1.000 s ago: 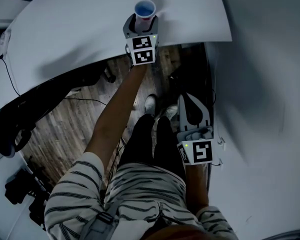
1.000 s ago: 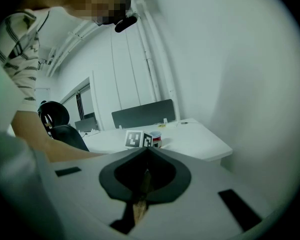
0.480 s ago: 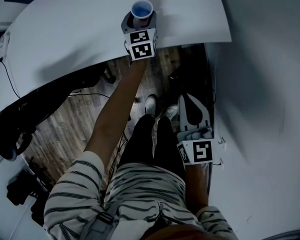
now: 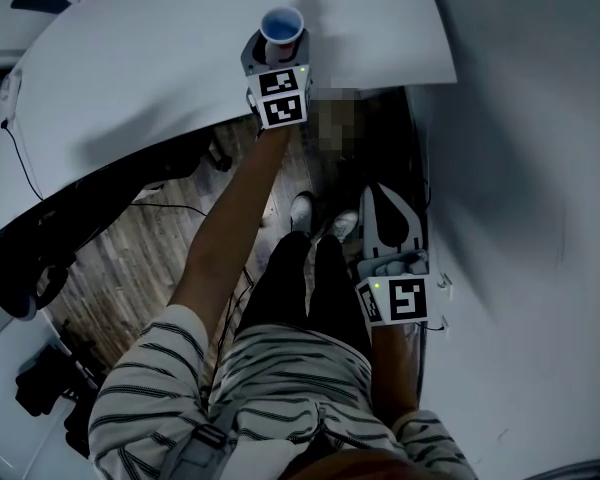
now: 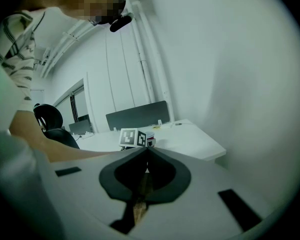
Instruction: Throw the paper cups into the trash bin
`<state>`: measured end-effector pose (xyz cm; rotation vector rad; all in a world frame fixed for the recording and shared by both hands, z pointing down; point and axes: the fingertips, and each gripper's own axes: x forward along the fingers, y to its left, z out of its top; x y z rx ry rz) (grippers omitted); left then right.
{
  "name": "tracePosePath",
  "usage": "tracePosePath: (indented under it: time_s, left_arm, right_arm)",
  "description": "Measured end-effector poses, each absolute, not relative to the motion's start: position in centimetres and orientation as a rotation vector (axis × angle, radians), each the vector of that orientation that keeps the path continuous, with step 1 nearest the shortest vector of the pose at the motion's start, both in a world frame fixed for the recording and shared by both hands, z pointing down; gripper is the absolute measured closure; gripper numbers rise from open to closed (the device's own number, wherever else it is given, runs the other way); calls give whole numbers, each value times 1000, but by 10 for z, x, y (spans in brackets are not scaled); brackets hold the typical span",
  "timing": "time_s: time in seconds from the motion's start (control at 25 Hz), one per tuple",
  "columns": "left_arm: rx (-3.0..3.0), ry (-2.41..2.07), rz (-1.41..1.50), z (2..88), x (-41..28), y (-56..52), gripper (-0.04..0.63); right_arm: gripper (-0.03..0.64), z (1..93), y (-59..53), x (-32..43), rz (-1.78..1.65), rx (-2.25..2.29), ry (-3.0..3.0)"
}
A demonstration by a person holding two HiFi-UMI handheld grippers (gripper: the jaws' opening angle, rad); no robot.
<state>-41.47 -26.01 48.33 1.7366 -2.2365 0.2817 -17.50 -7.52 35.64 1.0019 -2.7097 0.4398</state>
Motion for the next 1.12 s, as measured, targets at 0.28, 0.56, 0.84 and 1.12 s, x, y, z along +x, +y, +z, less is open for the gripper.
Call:
tracePosePath:
  time_s: [0.28, 0.56, 0.84, 1.12]
  left_arm:
    - [1748, -2235, 276, 461, -405, -242, 295]
    - [1804, -2233, 229, 415, -386, -218, 295]
    - [1830, -2223, 208, 382, -369, -193, 295]
    - [1869, -2213, 188, 351, -346, -167, 295]
  right_arm:
    - [598, 344, -68, -169, 414, 1015, -2724]
    - [600, 325, -61, -159, 406, 1035, -2750]
    - [600, 303, -54, -149, 383, 1047, -2772]
    - [600, 280, -45, -140, 380, 1088, -2789]
